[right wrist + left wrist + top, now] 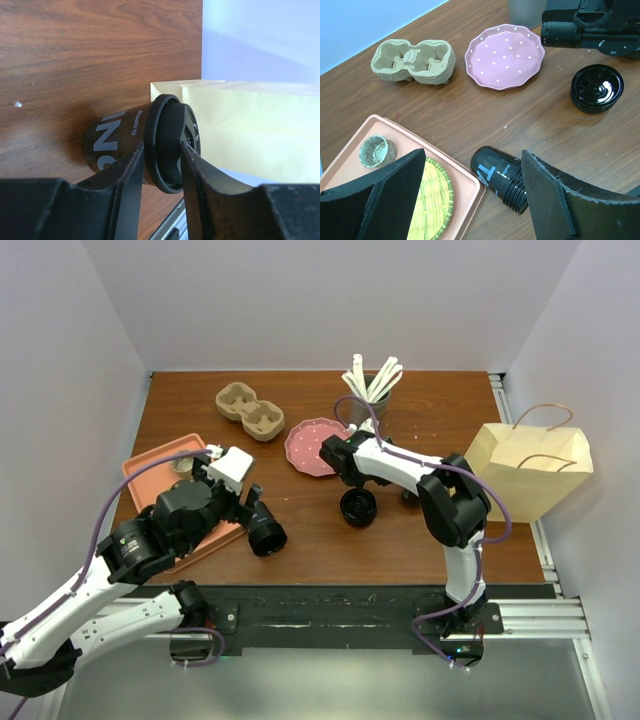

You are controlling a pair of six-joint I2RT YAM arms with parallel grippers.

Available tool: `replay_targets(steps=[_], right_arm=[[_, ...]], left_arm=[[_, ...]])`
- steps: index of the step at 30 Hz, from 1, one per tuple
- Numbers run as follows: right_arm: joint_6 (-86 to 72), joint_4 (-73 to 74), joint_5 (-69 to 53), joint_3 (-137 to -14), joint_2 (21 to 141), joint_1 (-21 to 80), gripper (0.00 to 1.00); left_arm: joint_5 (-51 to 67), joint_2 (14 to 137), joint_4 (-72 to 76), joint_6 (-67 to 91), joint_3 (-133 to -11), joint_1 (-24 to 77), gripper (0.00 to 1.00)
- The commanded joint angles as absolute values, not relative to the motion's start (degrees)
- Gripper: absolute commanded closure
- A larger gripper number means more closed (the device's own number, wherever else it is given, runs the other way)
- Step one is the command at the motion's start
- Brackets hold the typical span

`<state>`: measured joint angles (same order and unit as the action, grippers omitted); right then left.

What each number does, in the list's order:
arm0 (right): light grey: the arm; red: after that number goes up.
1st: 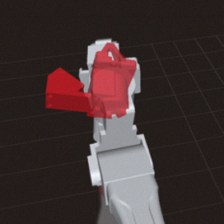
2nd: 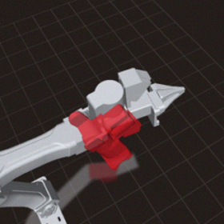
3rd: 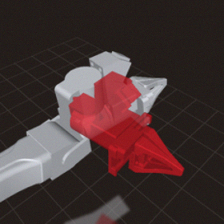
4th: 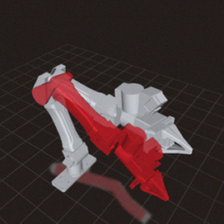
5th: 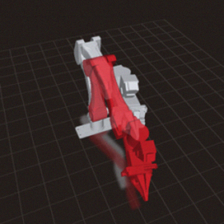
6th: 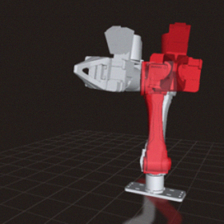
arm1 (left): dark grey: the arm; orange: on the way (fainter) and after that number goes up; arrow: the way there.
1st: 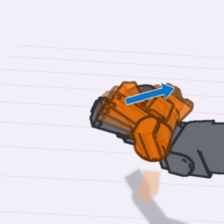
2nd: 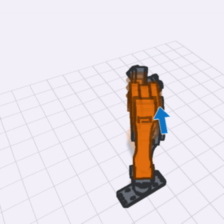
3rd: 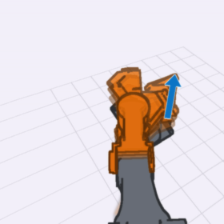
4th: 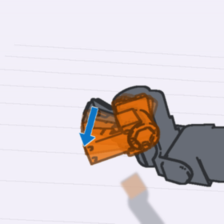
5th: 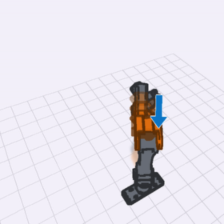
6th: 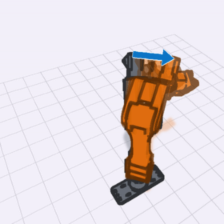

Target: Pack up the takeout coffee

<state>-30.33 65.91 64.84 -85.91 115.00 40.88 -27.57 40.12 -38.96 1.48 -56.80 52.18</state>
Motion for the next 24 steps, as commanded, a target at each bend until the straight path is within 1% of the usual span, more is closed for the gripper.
replay_targets(steps=[1,5,6,10,12,19,21,24], right_arm=[[-34.19,67.67,66.27,-88.15,115.22,42.19,0.61],[-34.72,67.94,65.83,-89.47,115.05,42.89,0.53],[-34.63,67.94,65.74,-89.56,114.96,42.98,0.50],[-35.15,68.81,65.13,-90.88,114.17,43.07,0.46],[-34.54,68.56,63.90,-91.49,112.95,42.98,0.46],[-30.85,67.06,56.61,-94.56,105.57,43.07,0.46],[-31.29,68.46,54.24,-97.55,104.33,42.80,0.46],[-30.77,68.21,48.17,-101.50,100.12,42.10,0.47]], left_arm=[[-28.30,40.34,-37.71,2.37,-58.01,52.21,0.18],[-28.30,40.52,-37.35,2.11,-57.57,52.21,0.18],[-28.30,40.43,-37.18,2.11,-57.39,52.21,0.18],[-29.78,40.69,-37.27,0.62,-57.13,52.21,0.18],[-29.71,40.69,-37.62,-2.09,-57.30,52.21,0.17],[-22.07,43.06,-41.30,-10.62,-55.29,52.21,0.18],[-20.31,44.91,-42.27,-12.12,-54.85,52.21,0.19],[-13.99,48.33,-43.41,-15.64,-53.97,52.21,0.19]])
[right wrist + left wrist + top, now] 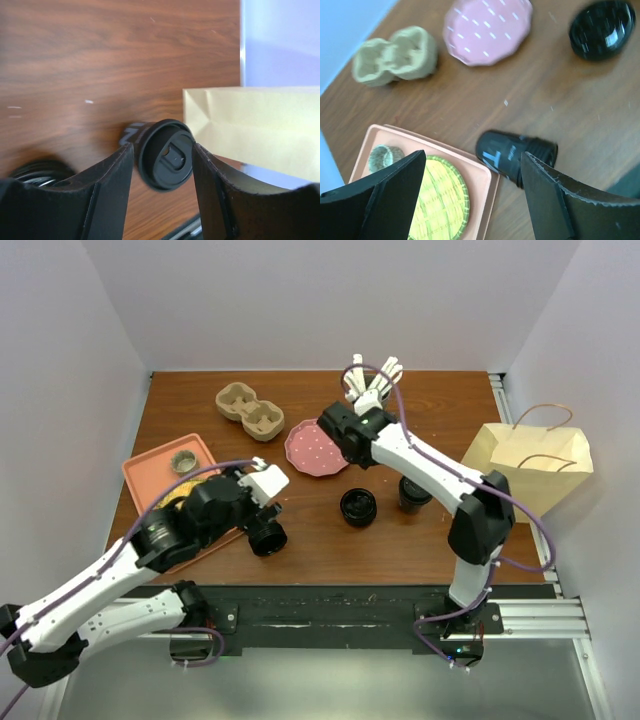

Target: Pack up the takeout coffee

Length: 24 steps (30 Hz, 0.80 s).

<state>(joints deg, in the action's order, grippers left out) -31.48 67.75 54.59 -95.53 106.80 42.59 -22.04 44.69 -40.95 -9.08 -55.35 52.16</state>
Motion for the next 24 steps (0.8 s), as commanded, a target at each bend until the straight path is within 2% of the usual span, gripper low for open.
replay_targets(steps=[1,5,12,24], right_arm=[[-30.15,67.86,46.16,-102.82,98.72,41.75,0.47],[-29.27,66.98,40.00,-105.47,92.91,38.94,0.46],[-24.09,58.63,27.53,-100.99,81.04,31.74,0.43],[-21.00,56.25,23.46,-101.77,81.12,29.62,0.41]], left_arm=[[-13.54,50.69,-43.50,-16.51,-53.88,52.21,0.19],[-12.22,56.40,-40.70,-18.81,-51.24,52.21,0.17],[-13.54,66.79,-38.32,-15.74,-51.58,52.29,0.16],[-20.90,72.07,-41.75,-8.88,-54.06,52.56,0.12]])
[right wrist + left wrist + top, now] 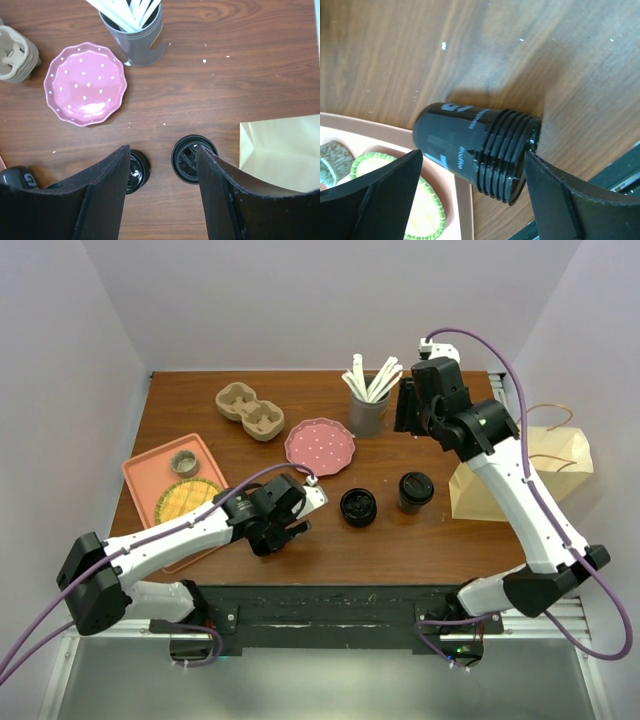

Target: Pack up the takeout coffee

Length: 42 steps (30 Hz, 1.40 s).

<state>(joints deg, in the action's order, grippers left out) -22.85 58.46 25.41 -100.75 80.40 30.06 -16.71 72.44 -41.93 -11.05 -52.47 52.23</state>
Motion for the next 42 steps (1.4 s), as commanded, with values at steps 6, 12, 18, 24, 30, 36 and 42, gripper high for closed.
replay_targets(steps=[6,12,18,24,30,36,42], right_arm=[[-23.12,55.90,24.96,-103.71,81.12,29.44,0.41],[-22.77,56.34,26.89,-103.37,81.04,29.36,0.41],[-22.41,55.64,27.07,-102.57,80.77,29.09,0.41],[-21.53,55.11,26.90,-102.92,80.77,28.83,0.40],[-20.66,54.84,26.80,-103.71,79.89,28.74,0.40],[-20.30,55.63,26.02,-105.12,78.84,28.83,0.41],[-21.00,57.04,23.03,-106.35,77.96,28.83,0.41]], left_arm=[[-24.87,75.32,-41.75,-9.23,-51.95,52.56,0.13],[-26.01,74.53,-39.55,-10.72,-50.19,52.56,0.11],[-27.16,75.76,-39.11,-10.81,-48.87,52.56,0.19],[-27.42,75.42,-39.38,-10.11,-52.46,52.56,0.42],[-28.21,74.35,-38.58,-10.55,-55.89,52.30,0.72],[-22.34,74.45,-36.92,-6.25,-62.13,44.51,0.92],[-13.19,76.63,-34.54,-3.87,-68.80,29.83,1.00]])
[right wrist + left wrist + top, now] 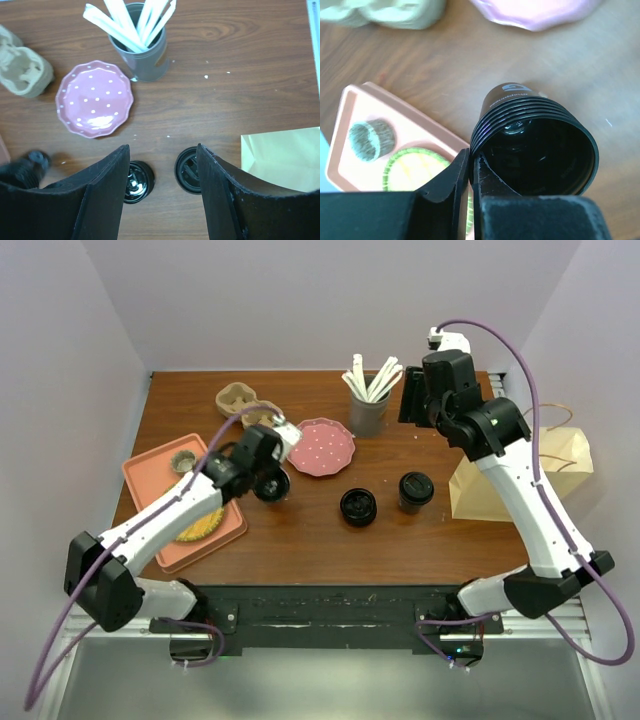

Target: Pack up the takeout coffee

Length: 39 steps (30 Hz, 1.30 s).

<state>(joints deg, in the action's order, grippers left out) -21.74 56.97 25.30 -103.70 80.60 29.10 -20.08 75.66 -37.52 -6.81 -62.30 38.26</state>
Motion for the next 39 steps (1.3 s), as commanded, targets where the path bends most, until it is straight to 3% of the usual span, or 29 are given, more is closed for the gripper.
replay_targets(steps=[1,14,26,35,39], right_arm=[[-20.92,57.13,22.85,-106.26,77.78,28.74,0.41],[-20.65,61.00,22.58,-108.54,76.64,28.83,0.41],[-18.90,59.68,23.91,-107.05,76.02,28.83,0.40],[-18.19,59.15,23.73,-109.60,78.40,28.74,0.40],[-18.72,59.06,24.34,-109.77,79.10,28.83,0.40]], left_arm=[[-12.66,77.60,-34.45,-3.69,-70.65,28.75,1.00],[-6.42,93.33,-37.61,6.06,-82.61,14.86,1.00],[-8.00,96.59,-37.44,6.85,-83.41,14.59,1.00],[-10.20,98.17,-37.88,7.73,-85.08,14.50,0.81],[-9.41,99.14,-39.54,8.61,-87.44,14.50,0.64]])
